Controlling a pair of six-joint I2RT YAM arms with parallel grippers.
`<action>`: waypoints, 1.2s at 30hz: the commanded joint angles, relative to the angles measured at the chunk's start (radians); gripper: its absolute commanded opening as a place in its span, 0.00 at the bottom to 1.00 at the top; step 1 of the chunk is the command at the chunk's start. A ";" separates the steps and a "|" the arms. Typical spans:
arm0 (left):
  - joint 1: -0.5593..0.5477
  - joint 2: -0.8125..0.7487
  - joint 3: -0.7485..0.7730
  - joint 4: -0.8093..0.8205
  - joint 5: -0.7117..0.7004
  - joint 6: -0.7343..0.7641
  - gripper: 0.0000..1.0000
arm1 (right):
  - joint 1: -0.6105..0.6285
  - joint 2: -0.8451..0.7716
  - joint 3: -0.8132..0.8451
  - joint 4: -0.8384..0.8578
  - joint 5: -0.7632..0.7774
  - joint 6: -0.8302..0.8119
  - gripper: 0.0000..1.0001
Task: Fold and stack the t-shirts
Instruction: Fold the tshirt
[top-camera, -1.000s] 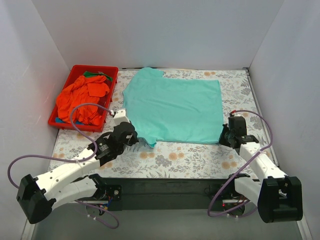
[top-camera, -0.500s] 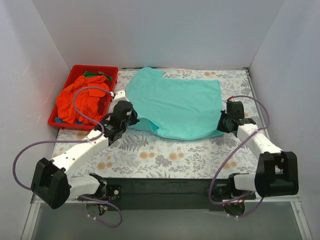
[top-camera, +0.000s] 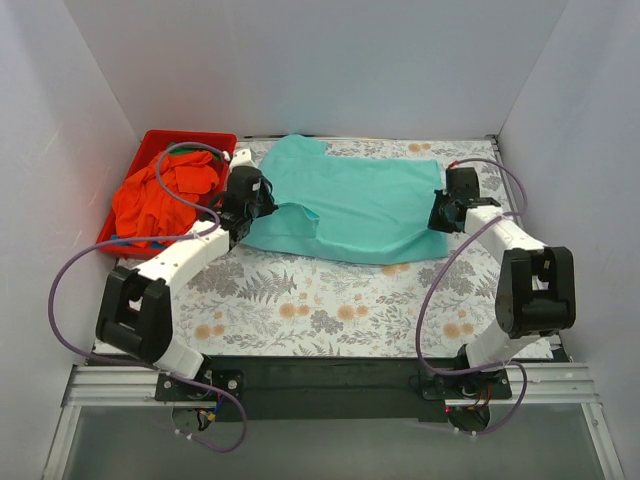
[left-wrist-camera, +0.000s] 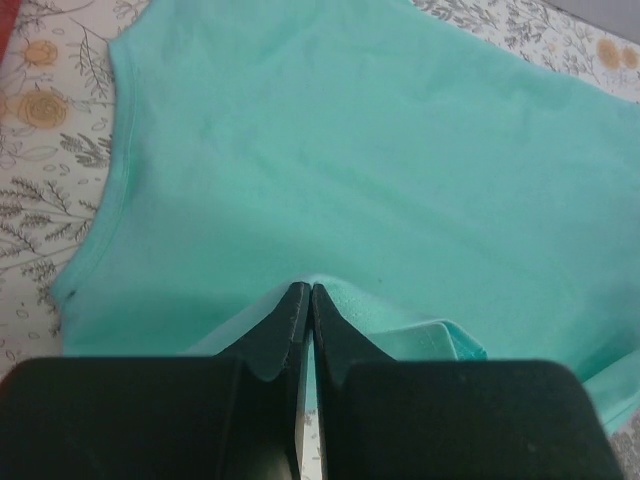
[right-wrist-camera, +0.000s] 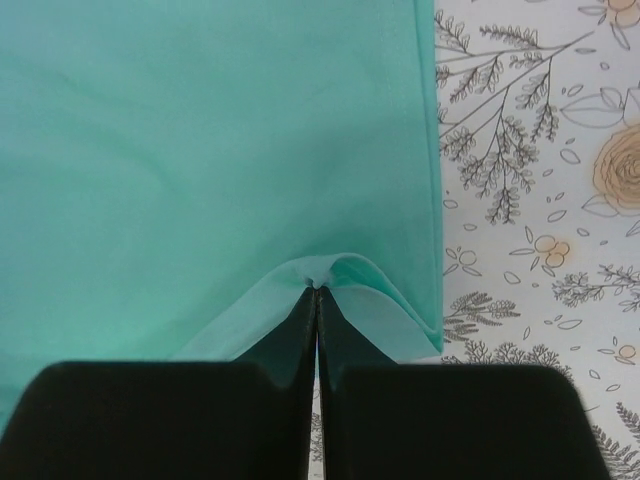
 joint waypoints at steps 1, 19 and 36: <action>0.029 0.033 0.074 0.061 0.043 0.050 0.00 | -0.008 0.045 0.106 0.004 -0.007 -0.016 0.01; 0.135 0.314 0.242 0.244 0.173 0.202 0.00 | -0.053 0.256 0.302 -0.021 -0.034 -0.031 0.01; 0.167 0.360 0.258 0.275 0.185 0.208 0.00 | -0.088 0.272 0.330 -0.019 -0.042 -0.048 0.01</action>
